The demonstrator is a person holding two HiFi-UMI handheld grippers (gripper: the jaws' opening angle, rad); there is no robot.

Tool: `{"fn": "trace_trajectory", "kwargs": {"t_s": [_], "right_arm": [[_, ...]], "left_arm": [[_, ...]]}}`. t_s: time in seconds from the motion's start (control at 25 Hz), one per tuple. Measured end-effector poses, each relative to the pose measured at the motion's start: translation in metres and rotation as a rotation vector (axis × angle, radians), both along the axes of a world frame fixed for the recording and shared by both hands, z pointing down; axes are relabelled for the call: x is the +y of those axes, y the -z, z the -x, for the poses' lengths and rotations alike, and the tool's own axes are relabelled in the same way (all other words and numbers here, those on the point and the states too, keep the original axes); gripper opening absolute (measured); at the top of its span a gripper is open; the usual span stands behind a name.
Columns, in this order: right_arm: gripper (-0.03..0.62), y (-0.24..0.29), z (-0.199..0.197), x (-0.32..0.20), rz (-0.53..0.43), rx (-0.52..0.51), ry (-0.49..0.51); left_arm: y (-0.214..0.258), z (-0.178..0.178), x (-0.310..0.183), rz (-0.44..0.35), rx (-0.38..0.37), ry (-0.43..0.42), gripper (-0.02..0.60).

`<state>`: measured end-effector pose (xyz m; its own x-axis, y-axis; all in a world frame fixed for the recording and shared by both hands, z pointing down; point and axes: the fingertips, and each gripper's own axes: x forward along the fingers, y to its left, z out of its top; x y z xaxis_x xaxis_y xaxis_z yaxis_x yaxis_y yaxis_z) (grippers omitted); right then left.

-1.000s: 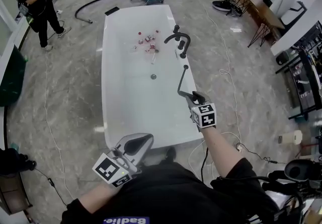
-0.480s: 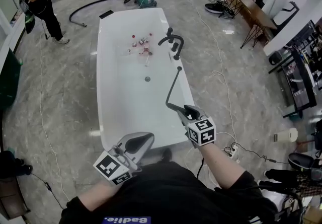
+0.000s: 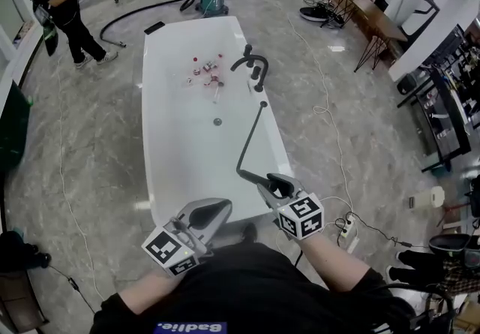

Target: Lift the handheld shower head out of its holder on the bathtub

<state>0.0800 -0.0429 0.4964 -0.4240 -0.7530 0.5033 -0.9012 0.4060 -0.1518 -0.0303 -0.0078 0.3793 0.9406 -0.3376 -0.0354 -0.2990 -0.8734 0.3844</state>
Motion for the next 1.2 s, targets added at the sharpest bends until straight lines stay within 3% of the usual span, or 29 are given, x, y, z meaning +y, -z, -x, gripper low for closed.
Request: {"fn": "trace_trajectory", "kwargs": {"t_s": [0.52, 1.2], "right_arm": [[0.132, 0.042, 0.028, 0.045, -0.080, 0.011, 0.054], [0.132, 0.042, 0.031, 0.037, -0.099, -0.018, 0.069]], "left_arm": [[-0.005, -0.012, 0.012, -0.028, -0.033, -0.030, 0.000], [-0.011, -0.024, 0.024, -0.043, -0.084, -0.065, 0.000]]}}
